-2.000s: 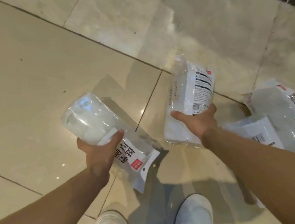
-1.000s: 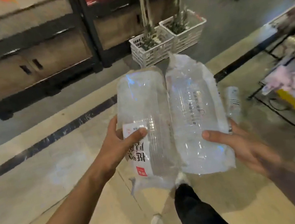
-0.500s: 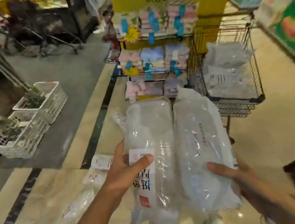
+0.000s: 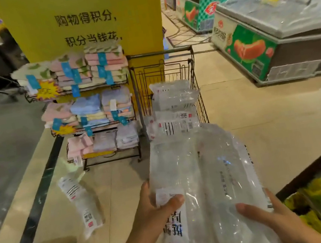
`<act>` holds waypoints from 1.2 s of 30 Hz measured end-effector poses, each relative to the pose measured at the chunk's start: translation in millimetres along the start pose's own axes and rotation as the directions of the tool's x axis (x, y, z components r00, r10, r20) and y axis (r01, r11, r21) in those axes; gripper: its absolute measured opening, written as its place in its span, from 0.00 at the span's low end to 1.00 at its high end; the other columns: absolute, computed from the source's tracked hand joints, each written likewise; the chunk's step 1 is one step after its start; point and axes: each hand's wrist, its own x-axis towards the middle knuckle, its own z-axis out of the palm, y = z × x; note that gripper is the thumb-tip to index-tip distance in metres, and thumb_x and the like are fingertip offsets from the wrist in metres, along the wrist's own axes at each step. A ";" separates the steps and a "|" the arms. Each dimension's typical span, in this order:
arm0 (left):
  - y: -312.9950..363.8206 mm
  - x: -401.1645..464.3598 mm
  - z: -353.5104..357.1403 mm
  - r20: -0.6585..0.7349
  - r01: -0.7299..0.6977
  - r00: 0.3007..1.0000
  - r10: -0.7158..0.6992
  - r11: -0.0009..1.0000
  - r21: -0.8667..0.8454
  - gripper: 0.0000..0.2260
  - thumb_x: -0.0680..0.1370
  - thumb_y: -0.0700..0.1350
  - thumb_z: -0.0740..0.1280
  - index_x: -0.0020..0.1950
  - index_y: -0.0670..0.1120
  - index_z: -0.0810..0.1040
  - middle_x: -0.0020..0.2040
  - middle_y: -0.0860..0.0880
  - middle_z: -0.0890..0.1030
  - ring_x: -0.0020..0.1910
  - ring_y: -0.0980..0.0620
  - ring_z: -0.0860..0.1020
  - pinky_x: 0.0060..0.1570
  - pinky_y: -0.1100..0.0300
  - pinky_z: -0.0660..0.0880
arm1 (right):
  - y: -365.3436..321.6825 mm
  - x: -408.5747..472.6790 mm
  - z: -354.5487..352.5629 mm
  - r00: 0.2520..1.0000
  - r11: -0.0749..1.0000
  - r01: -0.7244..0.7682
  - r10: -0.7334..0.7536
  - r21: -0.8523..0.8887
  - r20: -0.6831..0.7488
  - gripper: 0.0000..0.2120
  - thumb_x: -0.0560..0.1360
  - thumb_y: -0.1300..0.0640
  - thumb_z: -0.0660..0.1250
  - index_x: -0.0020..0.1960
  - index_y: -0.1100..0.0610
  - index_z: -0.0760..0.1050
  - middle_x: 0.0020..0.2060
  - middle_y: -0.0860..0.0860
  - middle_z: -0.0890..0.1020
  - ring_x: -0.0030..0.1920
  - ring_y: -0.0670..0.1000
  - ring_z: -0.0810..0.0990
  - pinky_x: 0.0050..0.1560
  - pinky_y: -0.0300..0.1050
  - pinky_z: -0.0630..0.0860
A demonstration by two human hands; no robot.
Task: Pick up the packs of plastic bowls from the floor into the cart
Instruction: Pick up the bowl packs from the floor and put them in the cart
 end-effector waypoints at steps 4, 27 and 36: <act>12.2 76.5 32.6 -0.053 0.013 0.998 -0.016 0.999 -0.051 0.34 0.72 0.45 0.81 0.68 0.64 0.67 0.49 0.54 0.89 0.44 0.58 0.88 0.34 0.67 0.81 | -49.7 77.3 -22.9 0.999 0.996 -0.032 0.034 -0.078 0.025 0.47 0.48 0.39 0.86 0.65 0.43 0.73 0.53 0.50 0.87 0.48 0.56 0.89 0.49 0.53 0.83; 64.6 378.5 151.9 -0.677 0.013 0.692 -0.253 0.941 -0.338 0.31 0.69 0.53 0.84 0.66 0.60 0.71 0.57 0.52 0.86 0.51 0.51 0.88 0.44 0.55 0.85 | -260.3 542.8 -38.7 0.824 0.781 0.300 0.078 -0.547 0.562 0.49 0.56 0.38 0.88 0.72 0.40 0.70 0.58 0.44 0.86 0.54 0.53 0.87 0.57 0.59 0.84; 56.7 395.8 240.0 -0.770 -0.008 0.483 -0.416 0.877 -0.480 0.34 0.68 0.60 0.83 0.69 0.60 0.72 0.51 0.55 0.89 0.46 0.55 0.89 0.53 0.49 0.85 | -285.8 617.6 -35.7 0.654 0.641 0.443 0.247 -0.627 0.715 0.46 0.58 0.48 0.87 0.72 0.47 0.72 0.58 0.47 0.86 0.55 0.53 0.87 0.54 0.56 0.84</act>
